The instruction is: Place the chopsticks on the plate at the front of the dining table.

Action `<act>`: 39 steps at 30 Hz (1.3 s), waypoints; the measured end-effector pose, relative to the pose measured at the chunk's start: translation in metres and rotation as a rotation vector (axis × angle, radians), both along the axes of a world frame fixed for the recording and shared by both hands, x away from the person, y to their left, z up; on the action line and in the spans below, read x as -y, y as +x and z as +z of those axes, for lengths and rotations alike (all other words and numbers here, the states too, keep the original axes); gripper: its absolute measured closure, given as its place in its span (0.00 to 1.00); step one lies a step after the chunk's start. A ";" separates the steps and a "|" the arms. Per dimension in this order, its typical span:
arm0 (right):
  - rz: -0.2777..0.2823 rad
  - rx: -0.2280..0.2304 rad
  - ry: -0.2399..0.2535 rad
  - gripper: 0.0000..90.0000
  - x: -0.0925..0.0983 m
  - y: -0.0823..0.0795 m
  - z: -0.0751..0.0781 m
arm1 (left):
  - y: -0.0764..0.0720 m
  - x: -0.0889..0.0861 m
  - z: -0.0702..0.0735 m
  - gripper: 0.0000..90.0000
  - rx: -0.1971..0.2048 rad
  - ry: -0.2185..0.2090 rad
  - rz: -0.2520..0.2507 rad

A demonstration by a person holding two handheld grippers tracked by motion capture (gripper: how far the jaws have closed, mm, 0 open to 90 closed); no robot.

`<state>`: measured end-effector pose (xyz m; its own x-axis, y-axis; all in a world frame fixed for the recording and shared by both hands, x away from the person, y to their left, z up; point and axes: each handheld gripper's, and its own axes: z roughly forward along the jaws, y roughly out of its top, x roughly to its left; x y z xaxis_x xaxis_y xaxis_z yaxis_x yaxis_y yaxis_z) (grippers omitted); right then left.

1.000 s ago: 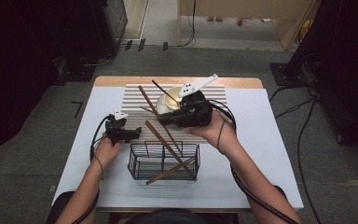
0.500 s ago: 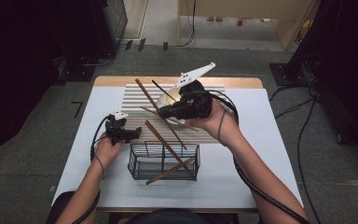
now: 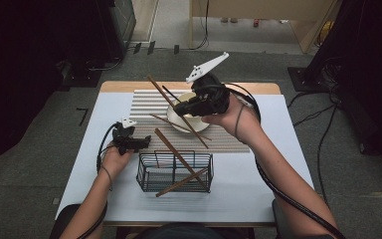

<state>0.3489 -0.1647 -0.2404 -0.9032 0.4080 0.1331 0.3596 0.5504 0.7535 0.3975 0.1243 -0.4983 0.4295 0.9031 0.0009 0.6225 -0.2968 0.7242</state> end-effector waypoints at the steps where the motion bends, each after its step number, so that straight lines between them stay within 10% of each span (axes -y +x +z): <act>1: 0.000 0.001 -0.010 0.95 0.000 0.002 -0.001 | 0.000 0.000 0.000 0.10 0.000 0.000 0.000; 19: -0.031 -0.001 -0.216 0.95 -0.016 0.030 -0.025 | 0.000 0.000 0.000 0.10 -0.004 -0.003 -0.001; 39: -0.058 -0.038 -0.329 0.95 -0.024 0.058 -0.062 | 0.003 -0.002 0.007 0.21 -0.006 -0.057 -0.023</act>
<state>0.4065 -0.1406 -0.3028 -0.8740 0.4855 0.0189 0.4221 0.7395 0.5243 0.4002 0.1261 -0.4911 0.4504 0.8913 -0.0529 0.6205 -0.2698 0.7363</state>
